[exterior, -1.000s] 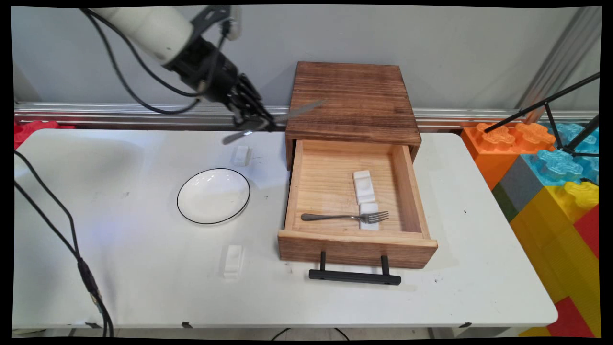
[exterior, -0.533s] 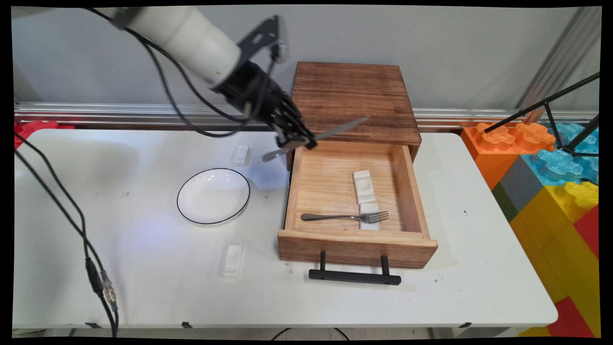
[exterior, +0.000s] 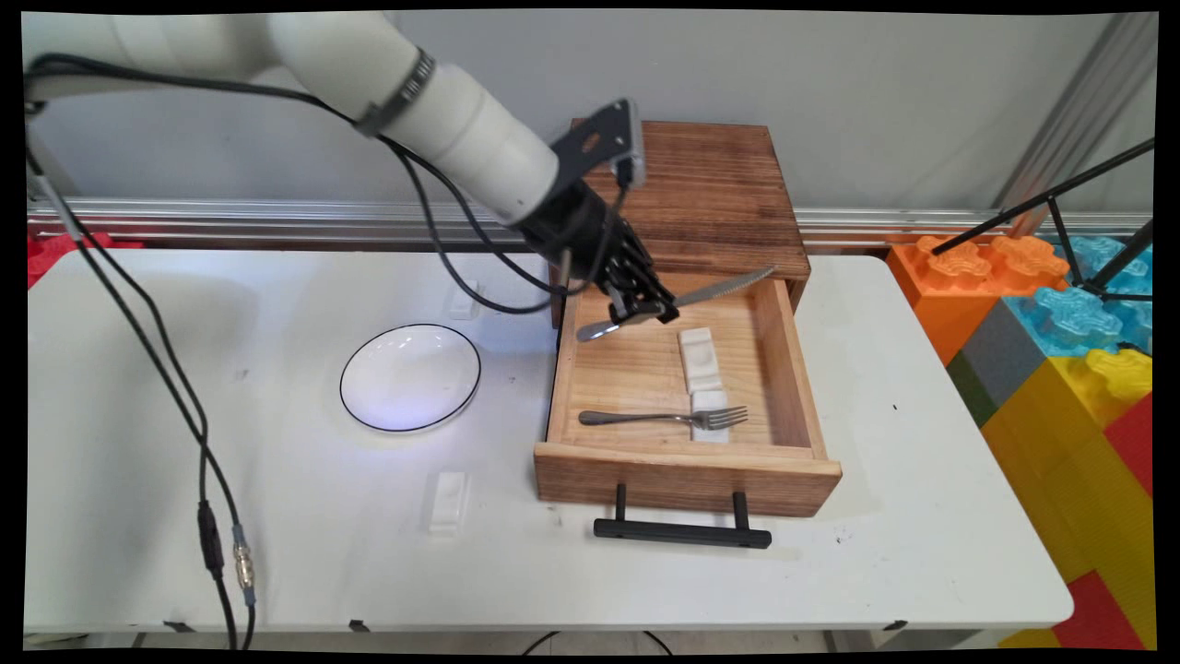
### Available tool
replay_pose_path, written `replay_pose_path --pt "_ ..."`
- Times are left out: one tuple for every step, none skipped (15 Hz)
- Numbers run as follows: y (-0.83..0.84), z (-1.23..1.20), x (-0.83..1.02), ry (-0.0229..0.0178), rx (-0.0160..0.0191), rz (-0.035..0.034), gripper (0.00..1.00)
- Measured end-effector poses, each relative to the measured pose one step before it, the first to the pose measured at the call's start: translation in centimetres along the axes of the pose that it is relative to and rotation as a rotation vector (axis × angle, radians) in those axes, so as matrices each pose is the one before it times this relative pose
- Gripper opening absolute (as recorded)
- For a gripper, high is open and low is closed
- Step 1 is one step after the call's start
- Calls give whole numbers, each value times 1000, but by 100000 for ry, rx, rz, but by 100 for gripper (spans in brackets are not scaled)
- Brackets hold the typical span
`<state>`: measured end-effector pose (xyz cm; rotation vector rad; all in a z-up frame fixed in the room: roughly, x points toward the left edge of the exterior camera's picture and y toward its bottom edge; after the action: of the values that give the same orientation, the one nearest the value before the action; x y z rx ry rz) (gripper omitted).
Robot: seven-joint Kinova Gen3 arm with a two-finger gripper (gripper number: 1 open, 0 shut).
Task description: Place the picked object into the drawer
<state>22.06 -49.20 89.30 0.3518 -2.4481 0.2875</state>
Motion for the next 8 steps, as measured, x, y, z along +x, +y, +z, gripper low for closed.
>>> replay_pose_path --pt "-104 1054 -143 -154 -157 202 0" --pt "-57 748 -155 -210 -189 -24 0" --pt "-70 782 -168 -176 -187 63 0" --pt "-145 1193 -341 -371 -122 -4 0" --pt "-179 888 -260 -328 187 22 0" --pt "-166 885 -315 -438 74 -252 0" --pt "-113 553 -212 -302 67 -264 0" --pt "-160 843 -319 -444 28 -316 0"
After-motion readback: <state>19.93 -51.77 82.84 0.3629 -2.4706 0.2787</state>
